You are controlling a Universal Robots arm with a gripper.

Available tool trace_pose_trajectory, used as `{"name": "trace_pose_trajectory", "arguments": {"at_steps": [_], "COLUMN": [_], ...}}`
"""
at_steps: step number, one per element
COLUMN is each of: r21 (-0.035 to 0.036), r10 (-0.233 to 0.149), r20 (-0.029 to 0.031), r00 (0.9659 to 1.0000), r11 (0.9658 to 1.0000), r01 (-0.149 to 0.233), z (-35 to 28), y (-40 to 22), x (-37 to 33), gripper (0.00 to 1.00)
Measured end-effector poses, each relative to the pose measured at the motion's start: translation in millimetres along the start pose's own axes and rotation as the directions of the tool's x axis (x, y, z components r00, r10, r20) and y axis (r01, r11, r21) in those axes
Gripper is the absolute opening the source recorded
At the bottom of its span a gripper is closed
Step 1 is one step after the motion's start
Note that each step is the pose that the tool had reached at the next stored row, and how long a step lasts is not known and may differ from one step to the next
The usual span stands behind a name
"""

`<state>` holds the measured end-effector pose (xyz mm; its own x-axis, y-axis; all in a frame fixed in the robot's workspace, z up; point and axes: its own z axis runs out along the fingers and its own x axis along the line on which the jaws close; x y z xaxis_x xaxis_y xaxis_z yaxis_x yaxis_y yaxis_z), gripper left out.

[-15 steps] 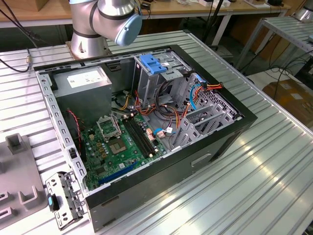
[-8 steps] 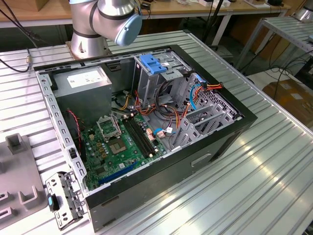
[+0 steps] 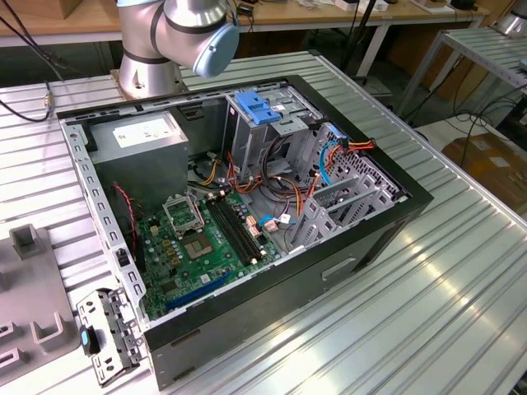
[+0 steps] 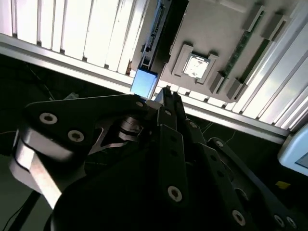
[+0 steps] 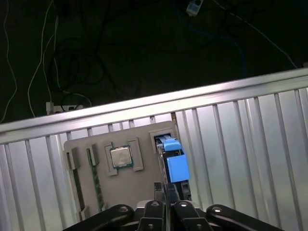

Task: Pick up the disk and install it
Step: 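Pick up the disk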

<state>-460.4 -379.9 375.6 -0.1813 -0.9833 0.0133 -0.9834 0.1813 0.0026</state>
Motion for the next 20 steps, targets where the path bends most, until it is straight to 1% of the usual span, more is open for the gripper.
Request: {"name": "trace_pose_trajectory", "arguments": {"at_steps": [1, 3, 4, 5, 6, 8, 9, 11, 13, 16, 20], "r21": [0.0051, 0.0056, 0.0060, 0.0062, 0.0063, 0.0065, 0.0065, 0.0068, 0.0070, 0.0069, 0.0069], "r10": [-0.023, -0.064, -0.091, -0.102, -0.111, -0.128, -0.137, -0.158, -0.170, -0.173, -0.173], "r20": [0.0000, -0.0002, -0.0003, -0.0002, 0.0003, 0.0005, 0.0005, 0.0013, 0.0045, 0.0138, 0.0168], "r00": [0.9997, 0.9980, 0.9959, 0.9948, 0.9938, 0.9917, 0.9905, 0.9874, 0.9855, 0.9849, 0.9848], "r11": [0.9997, 0.9980, 0.9959, 0.9947, 0.9938, 0.9917, 0.9905, 0.9873, 0.9855, 0.9849, 0.9849], "r01": [0.023, 0.064, 0.091, 0.102, 0.111, 0.128, 0.137, 0.158, 0.170, 0.173, 0.173], "z": [1.6, 3.6, 5.5, 6.6, 9.1, 12.6, 14.2, 17.8, 19.7, 23.3, 29.3], "y": [0.2, 0.2, 0.2, 0.2, 0.5, 1.0, 1.2, 1.7, 2.2, 3.2, 5.3], "x": [-1.0, -1.0, -1.0, -1.1, -1.4, -1.8, -1.9, -2.3, -2.4, -2.9, -3.8], "gripper": [0.24, 0.36, 0.36, 0.42, 0.54, 0.54, 0.60, 0.60, 0.60, 0.60, 0.60]}}
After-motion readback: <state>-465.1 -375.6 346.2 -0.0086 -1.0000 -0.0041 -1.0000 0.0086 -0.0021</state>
